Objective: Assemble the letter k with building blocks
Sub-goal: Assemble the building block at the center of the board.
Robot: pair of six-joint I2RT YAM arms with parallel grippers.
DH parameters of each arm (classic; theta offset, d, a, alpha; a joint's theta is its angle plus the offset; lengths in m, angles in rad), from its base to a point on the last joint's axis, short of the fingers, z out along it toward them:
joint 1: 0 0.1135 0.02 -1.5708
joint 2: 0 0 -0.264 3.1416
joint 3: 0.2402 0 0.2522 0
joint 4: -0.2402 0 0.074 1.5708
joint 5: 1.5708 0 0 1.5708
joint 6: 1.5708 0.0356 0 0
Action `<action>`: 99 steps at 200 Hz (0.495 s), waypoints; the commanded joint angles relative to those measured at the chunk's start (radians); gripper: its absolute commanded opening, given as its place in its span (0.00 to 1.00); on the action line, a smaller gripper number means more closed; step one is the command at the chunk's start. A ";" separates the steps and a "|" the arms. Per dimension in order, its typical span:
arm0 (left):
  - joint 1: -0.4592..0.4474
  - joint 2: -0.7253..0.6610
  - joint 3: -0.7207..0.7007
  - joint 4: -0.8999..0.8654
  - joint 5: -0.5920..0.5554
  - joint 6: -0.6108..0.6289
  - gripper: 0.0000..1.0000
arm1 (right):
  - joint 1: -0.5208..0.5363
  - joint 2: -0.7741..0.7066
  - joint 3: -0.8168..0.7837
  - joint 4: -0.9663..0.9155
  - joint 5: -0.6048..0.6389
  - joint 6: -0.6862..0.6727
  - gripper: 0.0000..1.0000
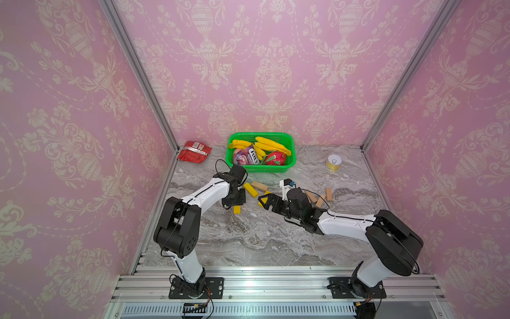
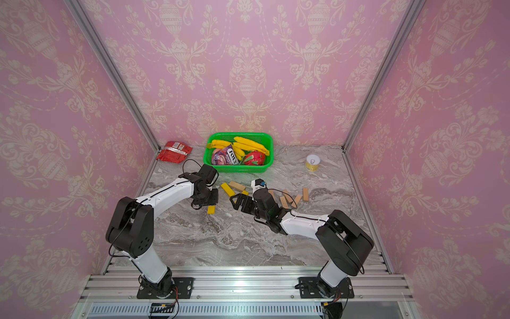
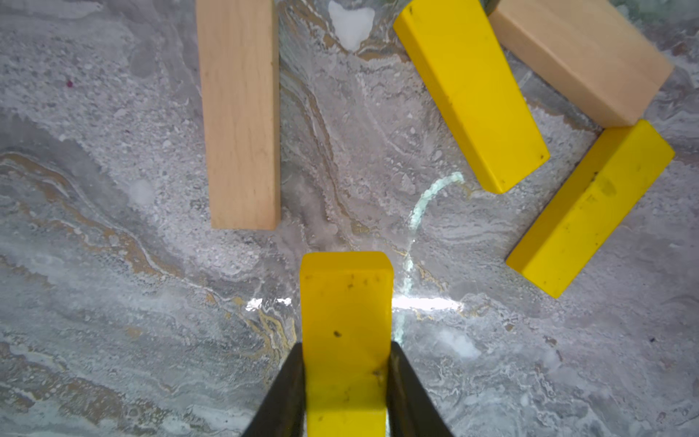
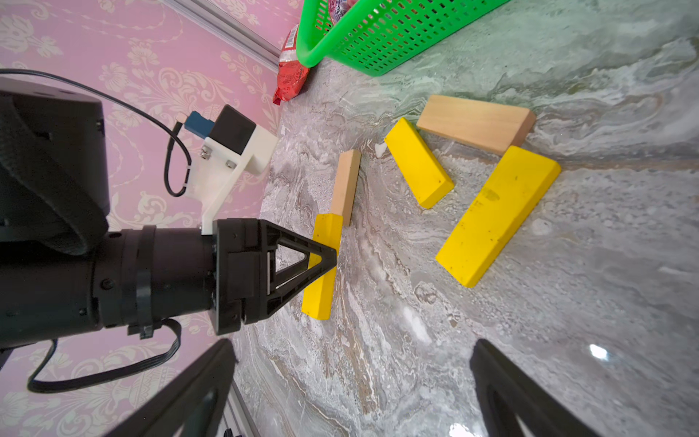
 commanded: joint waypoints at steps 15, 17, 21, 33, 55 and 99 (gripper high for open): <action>0.002 -0.071 -0.056 -0.047 -0.065 0.026 0.07 | 0.028 -0.008 0.032 -0.095 -0.030 0.005 1.00; 0.002 -0.073 -0.057 -0.047 -0.068 0.027 0.07 | 0.030 -0.010 0.033 -0.098 -0.029 0.005 1.00; 0.003 -0.077 -0.059 -0.049 -0.073 0.029 0.07 | 0.032 -0.012 0.037 -0.107 -0.027 0.003 1.00; 0.005 -0.084 -0.069 -0.053 -0.089 0.034 0.06 | 0.042 -0.009 0.048 -0.130 -0.022 0.009 1.00; 0.015 -0.086 -0.085 -0.049 -0.089 0.038 0.07 | 0.056 0.026 0.070 -0.136 -0.054 0.027 1.00; 0.032 -0.089 -0.112 -0.035 -0.104 0.055 0.06 | 0.087 0.050 0.018 -0.008 -0.055 0.091 1.00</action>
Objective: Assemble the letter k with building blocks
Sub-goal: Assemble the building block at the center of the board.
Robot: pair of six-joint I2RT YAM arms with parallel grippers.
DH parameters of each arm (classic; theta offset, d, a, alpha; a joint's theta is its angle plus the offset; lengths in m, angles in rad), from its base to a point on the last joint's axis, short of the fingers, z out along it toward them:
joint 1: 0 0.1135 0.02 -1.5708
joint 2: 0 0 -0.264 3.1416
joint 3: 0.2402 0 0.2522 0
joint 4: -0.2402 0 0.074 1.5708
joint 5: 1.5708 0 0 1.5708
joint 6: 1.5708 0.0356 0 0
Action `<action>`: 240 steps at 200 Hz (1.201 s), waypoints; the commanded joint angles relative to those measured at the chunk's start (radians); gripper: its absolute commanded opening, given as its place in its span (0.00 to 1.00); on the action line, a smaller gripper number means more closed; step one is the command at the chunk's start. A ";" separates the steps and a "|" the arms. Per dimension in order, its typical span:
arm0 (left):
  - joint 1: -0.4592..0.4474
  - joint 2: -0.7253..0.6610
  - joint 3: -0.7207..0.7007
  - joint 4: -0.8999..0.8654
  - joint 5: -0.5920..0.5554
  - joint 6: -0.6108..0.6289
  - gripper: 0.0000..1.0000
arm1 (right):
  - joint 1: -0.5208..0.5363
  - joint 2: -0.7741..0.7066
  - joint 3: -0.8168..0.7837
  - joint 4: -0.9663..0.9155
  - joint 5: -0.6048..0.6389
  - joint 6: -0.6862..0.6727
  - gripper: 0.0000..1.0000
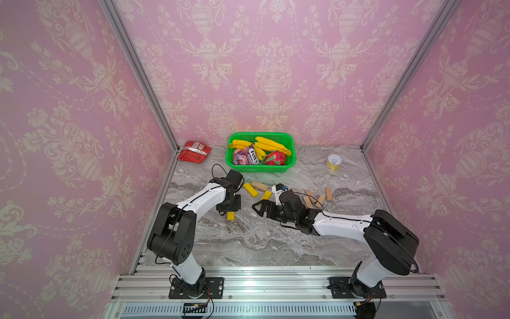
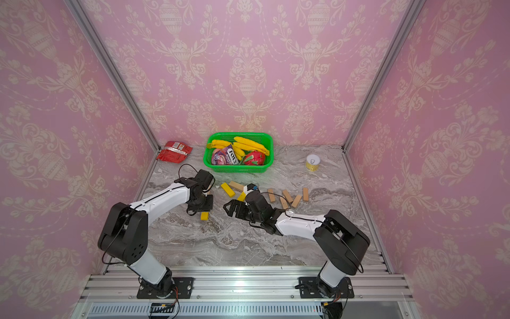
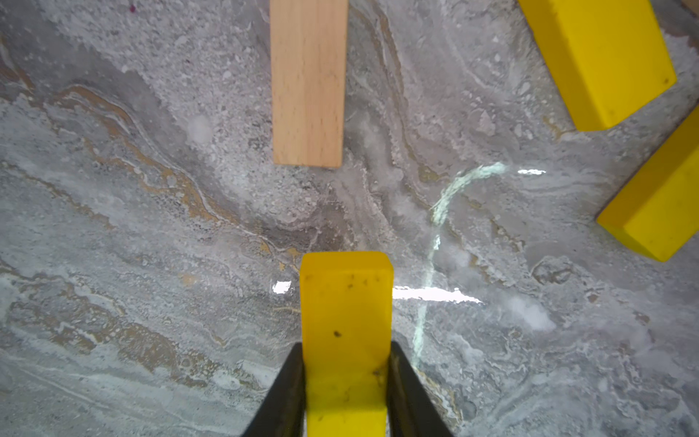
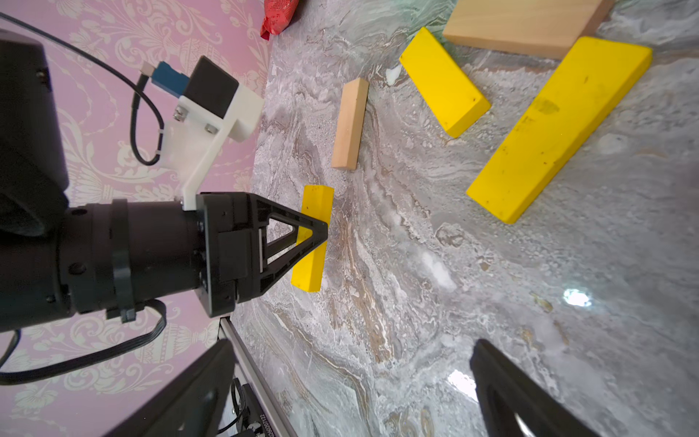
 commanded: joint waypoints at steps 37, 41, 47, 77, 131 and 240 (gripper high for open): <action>0.030 -0.031 -0.027 0.012 0.006 0.084 0.05 | 0.004 0.009 -0.068 0.129 -0.024 0.041 1.00; 0.030 -0.031 -0.029 0.014 0.006 0.087 0.05 | 0.003 0.009 -0.068 0.129 -0.026 0.039 1.00; 0.030 -0.029 -0.029 0.017 0.009 0.090 0.04 | 0.002 0.007 -0.069 0.131 -0.026 0.037 1.00; 0.032 -0.029 -0.048 0.038 0.016 0.101 0.03 | 0.003 0.002 -0.081 0.148 -0.026 0.036 1.00; 0.053 -0.034 -0.053 0.054 0.038 0.107 0.03 | -0.002 0.001 -0.090 0.165 -0.034 0.037 1.00; 0.068 -0.017 -0.064 0.095 0.025 0.101 0.03 | -0.003 -0.004 -0.104 0.183 -0.034 0.045 1.00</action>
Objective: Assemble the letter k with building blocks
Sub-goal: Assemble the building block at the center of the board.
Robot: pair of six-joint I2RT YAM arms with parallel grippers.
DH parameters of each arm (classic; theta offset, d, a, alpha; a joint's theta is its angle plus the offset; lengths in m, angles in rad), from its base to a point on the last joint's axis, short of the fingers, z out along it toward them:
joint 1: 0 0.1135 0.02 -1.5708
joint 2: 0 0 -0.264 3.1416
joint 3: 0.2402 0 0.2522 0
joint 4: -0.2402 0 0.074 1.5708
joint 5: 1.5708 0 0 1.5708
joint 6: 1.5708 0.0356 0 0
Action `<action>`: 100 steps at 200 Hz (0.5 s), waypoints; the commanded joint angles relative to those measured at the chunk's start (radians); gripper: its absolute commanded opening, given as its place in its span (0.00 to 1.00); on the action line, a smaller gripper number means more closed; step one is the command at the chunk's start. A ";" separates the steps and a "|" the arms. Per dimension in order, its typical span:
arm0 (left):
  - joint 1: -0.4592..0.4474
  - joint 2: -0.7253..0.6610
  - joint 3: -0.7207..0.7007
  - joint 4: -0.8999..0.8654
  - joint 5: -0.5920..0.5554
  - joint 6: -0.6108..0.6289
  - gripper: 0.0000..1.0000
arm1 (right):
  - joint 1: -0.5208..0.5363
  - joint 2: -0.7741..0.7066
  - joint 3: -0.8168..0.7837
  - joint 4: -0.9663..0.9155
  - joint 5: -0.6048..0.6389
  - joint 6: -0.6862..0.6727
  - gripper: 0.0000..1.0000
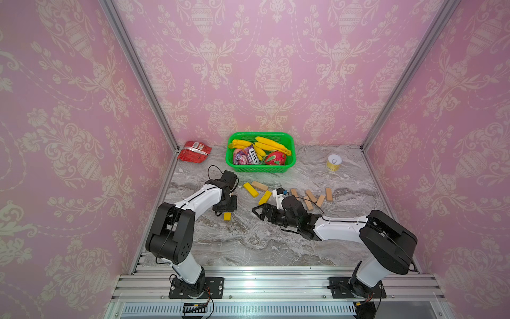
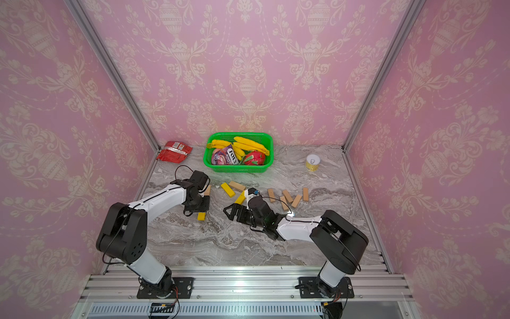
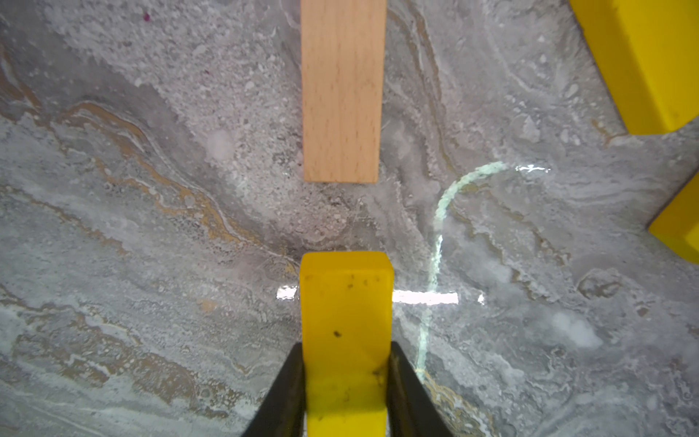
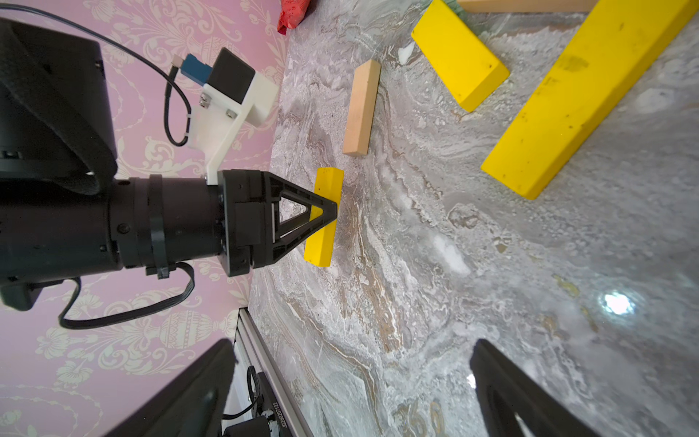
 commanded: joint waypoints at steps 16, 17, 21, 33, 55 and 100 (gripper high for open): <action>0.010 -0.004 -0.020 0.035 0.002 0.013 0.04 | -0.007 -0.010 -0.009 0.019 -0.009 0.009 1.00; 0.010 -0.003 -0.021 0.037 0.002 0.013 0.04 | -0.007 -0.010 -0.008 0.019 -0.010 0.009 1.00; 0.010 0.000 -0.023 0.039 0.002 0.013 0.04 | -0.007 -0.010 -0.009 0.019 -0.009 0.009 1.00; 0.010 0.006 -0.028 0.047 -0.005 0.007 0.04 | -0.007 -0.010 -0.008 0.018 -0.009 0.008 1.00; 0.010 0.017 -0.033 0.061 -0.003 0.002 0.04 | -0.007 -0.009 -0.008 0.018 -0.008 0.008 1.00; 0.012 0.044 -0.034 0.076 0.013 0.002 0.03 | -0.007 -0.006 -0.006 0.018 -0.009 0.009 1.00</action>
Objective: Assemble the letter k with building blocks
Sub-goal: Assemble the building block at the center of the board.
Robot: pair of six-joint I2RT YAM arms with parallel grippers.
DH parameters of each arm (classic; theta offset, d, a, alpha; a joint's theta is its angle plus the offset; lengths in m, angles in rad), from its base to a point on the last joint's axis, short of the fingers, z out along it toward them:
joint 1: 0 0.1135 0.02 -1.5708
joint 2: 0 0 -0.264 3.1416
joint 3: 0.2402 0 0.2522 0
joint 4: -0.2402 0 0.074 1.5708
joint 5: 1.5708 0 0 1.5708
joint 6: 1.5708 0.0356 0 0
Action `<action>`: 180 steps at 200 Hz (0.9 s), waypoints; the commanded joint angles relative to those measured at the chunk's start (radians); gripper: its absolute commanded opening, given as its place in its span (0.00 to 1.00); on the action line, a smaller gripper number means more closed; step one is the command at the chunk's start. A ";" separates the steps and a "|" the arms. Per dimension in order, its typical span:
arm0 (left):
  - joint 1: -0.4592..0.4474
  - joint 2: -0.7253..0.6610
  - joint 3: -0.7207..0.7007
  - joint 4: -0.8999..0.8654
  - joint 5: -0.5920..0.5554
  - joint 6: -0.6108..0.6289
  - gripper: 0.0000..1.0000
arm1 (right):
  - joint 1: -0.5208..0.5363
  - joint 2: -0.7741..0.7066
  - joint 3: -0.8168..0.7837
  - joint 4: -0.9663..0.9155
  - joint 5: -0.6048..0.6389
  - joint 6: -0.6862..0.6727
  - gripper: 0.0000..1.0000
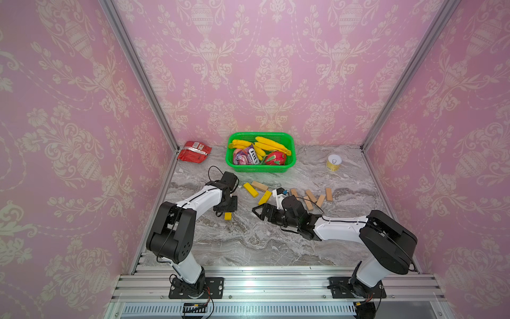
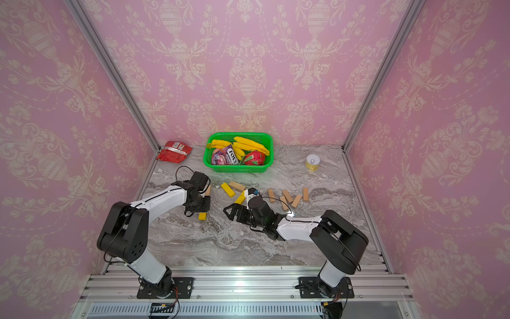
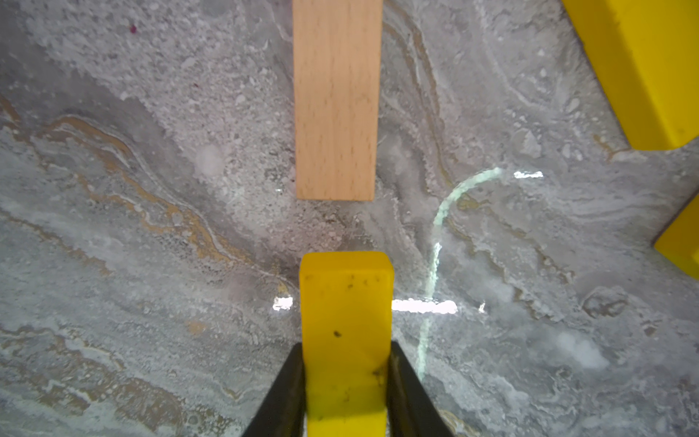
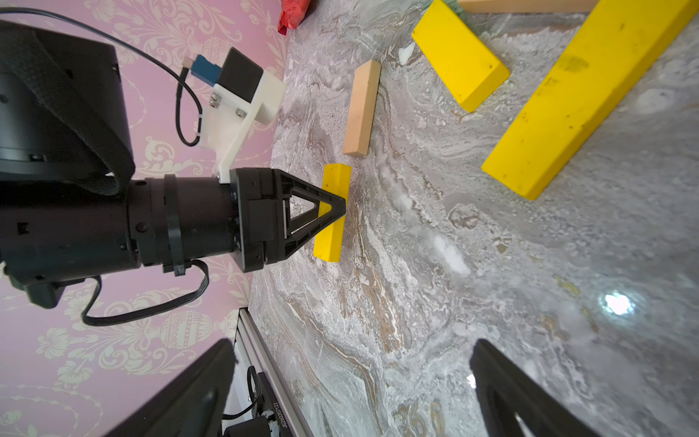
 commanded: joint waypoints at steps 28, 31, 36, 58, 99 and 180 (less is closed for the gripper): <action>0.023 0.057 -0.006 0.027 0.032 -0.001 0.03 | -0.007 -0.004 -0.006 0.020 -0.010 0.009 1.00; 0.024 0.060 -0.004 0.027 0.032 0.000 0.04 | -0.006 -0.004 -0.005 0.020 -0.010 0.009 1.00; 0.026 0.064 -0.003 0.026 0.036 0.000 0.04 | -0.007 -0.004 -0.005 0.020 -0.010 0.009 1.00; 0.032 0.075 -0.002 0.033 0.053 0.000 0.04 | -0.006 -0.004 -0.002 0.015 -0.009 0.009 1.00; 0.044 0.102 0.017 0.030 0.071 0.001 0.04 | -0.007 0.000 0.000 0.015 -0.012 0.008 1.00; 0.051 0.129 0.032 0.020 0.064 0.006 0.04 | -0.007 -0.001 -0.002 0.018 -0.013 0.008 1.00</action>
